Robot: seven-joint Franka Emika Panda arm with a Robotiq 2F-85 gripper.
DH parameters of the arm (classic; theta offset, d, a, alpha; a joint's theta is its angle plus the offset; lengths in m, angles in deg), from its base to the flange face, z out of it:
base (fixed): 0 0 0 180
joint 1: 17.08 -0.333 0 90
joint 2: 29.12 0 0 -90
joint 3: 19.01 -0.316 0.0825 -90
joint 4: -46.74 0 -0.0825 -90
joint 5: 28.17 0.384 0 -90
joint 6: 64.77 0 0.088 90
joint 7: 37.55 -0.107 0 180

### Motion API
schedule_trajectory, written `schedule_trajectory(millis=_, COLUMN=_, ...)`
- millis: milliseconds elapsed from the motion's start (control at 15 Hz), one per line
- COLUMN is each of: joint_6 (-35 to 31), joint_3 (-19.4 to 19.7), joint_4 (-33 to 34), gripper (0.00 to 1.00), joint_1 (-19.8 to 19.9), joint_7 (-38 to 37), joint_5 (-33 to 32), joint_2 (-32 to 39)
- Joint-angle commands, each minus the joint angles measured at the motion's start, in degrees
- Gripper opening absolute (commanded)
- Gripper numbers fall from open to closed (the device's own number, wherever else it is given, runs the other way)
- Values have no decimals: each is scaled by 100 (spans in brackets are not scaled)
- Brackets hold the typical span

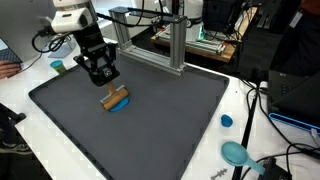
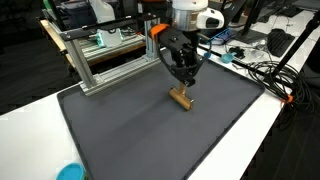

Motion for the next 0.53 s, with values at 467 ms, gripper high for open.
schedule_trajectory(millis=467, joint_6=540, joint_3=-266, joint_4=477, gripper=22, joint_1=122, joint_7=255, joint_5=485, joint_2=745)
